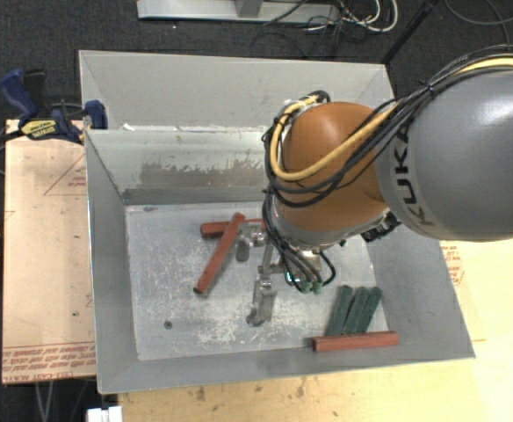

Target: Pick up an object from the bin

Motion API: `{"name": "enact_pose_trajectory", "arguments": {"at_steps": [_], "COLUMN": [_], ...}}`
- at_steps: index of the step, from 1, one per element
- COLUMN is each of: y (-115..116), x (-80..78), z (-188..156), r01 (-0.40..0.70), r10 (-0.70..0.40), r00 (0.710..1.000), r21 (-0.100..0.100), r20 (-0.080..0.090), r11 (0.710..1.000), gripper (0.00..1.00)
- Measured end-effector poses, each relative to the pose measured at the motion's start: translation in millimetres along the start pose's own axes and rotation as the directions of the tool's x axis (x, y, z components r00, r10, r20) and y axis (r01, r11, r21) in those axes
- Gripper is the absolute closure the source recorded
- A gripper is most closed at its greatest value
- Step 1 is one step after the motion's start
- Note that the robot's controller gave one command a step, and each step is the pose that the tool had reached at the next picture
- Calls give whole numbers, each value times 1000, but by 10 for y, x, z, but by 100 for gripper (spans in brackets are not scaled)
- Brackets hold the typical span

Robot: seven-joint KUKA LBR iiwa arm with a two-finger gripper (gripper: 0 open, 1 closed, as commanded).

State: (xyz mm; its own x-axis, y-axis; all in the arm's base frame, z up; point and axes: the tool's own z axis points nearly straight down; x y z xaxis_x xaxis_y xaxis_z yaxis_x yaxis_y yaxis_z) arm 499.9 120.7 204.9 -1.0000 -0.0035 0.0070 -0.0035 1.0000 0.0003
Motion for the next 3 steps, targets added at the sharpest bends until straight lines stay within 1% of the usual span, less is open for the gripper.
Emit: {"name": "enact_pose_trajectory", "arguments": {"at_steps": [1, 2, 3], "y": [-7, 23, 111], "x": [-18, -264, -784], "z": [-33, 404, 437], "r01": [-3, 119, 140], "r10": [3, -119, -140], "r00": [1000, 993, 990], "r21": [-1, 0, 0], "r20": [7, 11, 15], "r11": [1000, 993, 990], "gripper": [0, 0, 0]}}
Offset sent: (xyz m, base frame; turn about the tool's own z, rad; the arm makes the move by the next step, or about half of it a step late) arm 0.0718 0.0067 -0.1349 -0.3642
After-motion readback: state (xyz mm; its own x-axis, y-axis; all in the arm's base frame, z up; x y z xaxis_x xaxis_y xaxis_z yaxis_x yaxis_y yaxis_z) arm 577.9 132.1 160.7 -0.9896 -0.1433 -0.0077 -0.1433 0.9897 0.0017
